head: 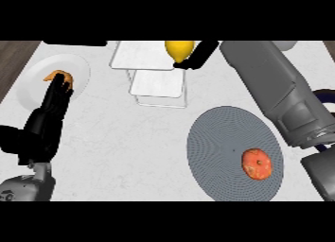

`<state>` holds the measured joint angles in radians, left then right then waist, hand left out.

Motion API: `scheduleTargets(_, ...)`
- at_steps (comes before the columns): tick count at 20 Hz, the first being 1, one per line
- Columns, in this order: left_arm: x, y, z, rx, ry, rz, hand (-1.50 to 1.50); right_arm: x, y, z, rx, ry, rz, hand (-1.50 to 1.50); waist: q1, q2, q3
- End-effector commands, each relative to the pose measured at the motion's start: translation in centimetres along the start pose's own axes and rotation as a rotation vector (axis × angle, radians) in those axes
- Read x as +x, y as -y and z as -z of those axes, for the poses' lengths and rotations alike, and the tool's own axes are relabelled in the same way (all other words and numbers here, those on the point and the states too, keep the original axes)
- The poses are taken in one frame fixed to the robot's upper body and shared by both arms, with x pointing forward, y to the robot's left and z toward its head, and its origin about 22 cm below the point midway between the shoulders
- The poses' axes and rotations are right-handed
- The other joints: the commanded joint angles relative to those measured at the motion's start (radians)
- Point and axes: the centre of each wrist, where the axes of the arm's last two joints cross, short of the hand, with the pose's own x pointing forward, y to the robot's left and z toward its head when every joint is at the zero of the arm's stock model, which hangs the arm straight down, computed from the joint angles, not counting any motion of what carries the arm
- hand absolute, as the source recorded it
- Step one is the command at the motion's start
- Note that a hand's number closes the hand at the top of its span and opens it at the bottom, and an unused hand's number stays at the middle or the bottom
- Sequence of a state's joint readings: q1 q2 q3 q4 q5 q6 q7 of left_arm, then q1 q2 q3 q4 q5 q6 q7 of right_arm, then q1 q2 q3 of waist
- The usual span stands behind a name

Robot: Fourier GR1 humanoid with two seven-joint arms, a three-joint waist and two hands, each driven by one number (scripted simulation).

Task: Pick the lemon from the placemat and place it in the tiered shelf

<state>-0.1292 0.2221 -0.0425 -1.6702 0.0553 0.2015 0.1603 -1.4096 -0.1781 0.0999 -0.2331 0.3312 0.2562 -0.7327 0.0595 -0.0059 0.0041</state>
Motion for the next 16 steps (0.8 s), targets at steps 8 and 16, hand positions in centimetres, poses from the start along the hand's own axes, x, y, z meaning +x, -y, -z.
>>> scheduleTargets(8,0.0,0.7,0.3,0.011,0.01,-0.004,0.0,-1.4,-4.1,0.3,0.109,-0.039,0.177,-1.5,0.025,0.039,-0.005)
scheduleTargets(16,-0.1,0.2,-0.3,-0.018,0.016,-0.001,0.0,-0.4,-0.3,0.2,-0.026,-0.013,0.361,-1.5,0.024,0.037,-0.005)
